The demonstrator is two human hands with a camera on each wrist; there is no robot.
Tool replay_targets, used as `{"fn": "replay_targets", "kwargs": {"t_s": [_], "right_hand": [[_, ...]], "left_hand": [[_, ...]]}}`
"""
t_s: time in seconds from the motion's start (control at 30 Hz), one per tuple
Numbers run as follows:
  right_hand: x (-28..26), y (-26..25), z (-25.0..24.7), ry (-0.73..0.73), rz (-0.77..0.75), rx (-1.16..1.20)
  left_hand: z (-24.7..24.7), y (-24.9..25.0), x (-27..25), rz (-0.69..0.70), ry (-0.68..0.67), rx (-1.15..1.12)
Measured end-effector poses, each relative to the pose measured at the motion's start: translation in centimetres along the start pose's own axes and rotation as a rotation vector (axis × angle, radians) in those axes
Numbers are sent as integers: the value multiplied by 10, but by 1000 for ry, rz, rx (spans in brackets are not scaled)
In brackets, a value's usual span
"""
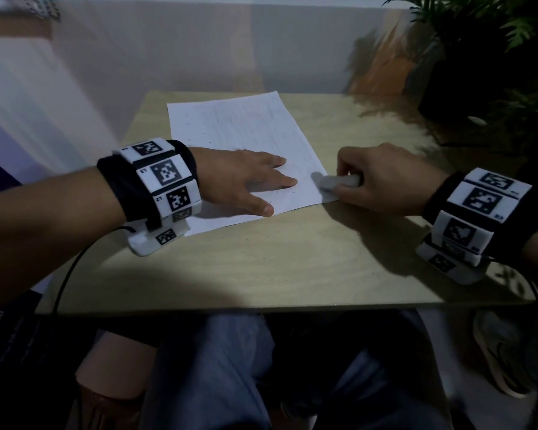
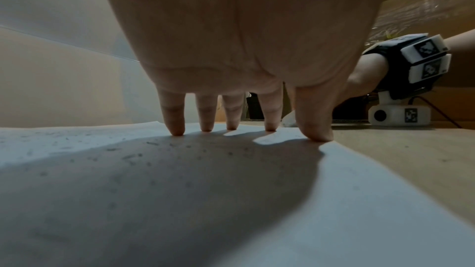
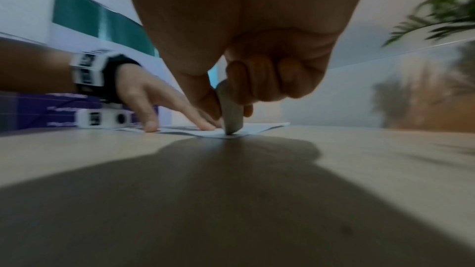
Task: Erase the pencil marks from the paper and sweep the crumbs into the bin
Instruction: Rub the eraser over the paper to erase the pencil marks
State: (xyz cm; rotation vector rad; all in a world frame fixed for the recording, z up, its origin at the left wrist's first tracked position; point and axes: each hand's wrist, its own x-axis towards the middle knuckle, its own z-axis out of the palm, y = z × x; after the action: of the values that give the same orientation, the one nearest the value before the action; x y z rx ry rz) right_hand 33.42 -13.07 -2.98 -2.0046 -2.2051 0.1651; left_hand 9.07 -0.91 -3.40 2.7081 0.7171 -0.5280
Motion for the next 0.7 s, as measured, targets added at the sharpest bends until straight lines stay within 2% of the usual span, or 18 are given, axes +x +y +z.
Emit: {"fn": "replay_targets", "kwargs": {"t_s": [0.13, 0.27, 0.37, 0.43, 0.5, 0.57, 0.7], "right_hand": [[-5, -12, 1, -121, -82, 110], [-3, -12, 2, -4, -51, 36], [-7, -21, 4, -96, -162, 60], [-4, -20, 2, -132, -150, 98], [1, -16, 2, -66, -88, 68], [1, -17, 4, -16, -100, 10], [-4, -27, 3, -157, -223, 142]], "left_hand": [[1, -1, 1, 7, -1, 17], [0, -1, 1, -2, -2, 17], [0, -1, 1, 0, -13, 23], [0, -1, 1, -6, -17, 29], [0, -1, 1, -11, -15, 30], [0, -1, 1, -9, -14, 26], [0, -1, 1, 11, -14, 22]]}}
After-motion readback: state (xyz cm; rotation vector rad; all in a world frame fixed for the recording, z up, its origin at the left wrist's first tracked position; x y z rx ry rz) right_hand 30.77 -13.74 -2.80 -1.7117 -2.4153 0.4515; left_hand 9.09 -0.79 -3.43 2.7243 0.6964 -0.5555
